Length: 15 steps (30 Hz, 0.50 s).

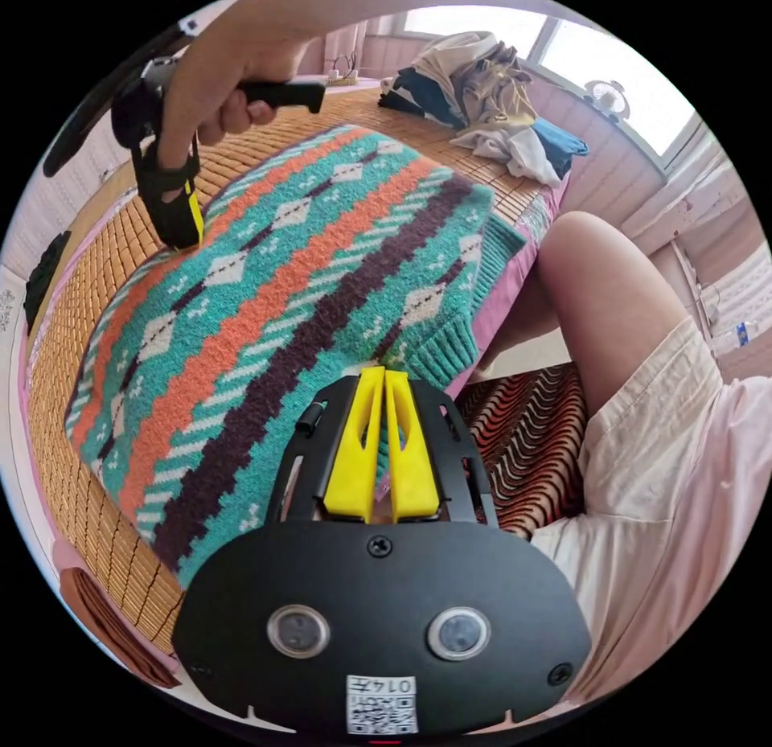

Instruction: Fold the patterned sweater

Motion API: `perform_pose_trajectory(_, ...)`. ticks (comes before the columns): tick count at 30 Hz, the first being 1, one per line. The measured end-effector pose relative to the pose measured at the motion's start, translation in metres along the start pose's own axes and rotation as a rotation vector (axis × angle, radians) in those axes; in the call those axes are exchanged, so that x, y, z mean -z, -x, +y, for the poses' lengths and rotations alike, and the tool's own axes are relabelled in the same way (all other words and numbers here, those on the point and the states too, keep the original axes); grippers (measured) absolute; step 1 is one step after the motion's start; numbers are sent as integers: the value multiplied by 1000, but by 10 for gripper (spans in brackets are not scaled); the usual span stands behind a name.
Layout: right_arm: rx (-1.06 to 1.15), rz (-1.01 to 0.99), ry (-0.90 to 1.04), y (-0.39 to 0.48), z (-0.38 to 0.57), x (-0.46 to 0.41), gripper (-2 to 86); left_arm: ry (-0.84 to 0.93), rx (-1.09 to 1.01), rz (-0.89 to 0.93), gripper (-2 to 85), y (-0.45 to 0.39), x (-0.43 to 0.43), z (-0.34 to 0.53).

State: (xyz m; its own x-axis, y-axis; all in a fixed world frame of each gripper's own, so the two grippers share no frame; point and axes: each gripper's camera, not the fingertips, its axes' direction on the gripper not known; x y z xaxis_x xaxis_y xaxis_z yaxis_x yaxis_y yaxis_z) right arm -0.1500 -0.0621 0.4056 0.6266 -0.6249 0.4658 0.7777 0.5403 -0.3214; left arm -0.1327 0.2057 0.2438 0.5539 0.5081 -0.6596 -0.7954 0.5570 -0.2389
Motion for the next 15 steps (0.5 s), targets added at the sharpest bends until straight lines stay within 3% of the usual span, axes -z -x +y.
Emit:
perform_pose_trajectory(7, -129, 36, -128, -8, 44, -1, -3, 10, -17, -62, -9, -23, -2, -7)
perform_pose_trajectory(9, -214, 31, -286, -11, 77, 9, -2, 0, -14, -91, -9, -29, 5, -5)
perform_pose_trajectory(11, -357, -47, -640, -19, 156, 35, 1, -60, -27, -146, -7, -40, 27, 2)
perform_pose_trajectory(13, -486, -73, -780, -26, 228, 44, 6, -144, -35, -130, -4, -47, 45, 10)
perform_pose_trajectory(15, -610, -53, -766, -32, 295, 38, 16, -196, -9, -98, 4, -51, 56, 14)
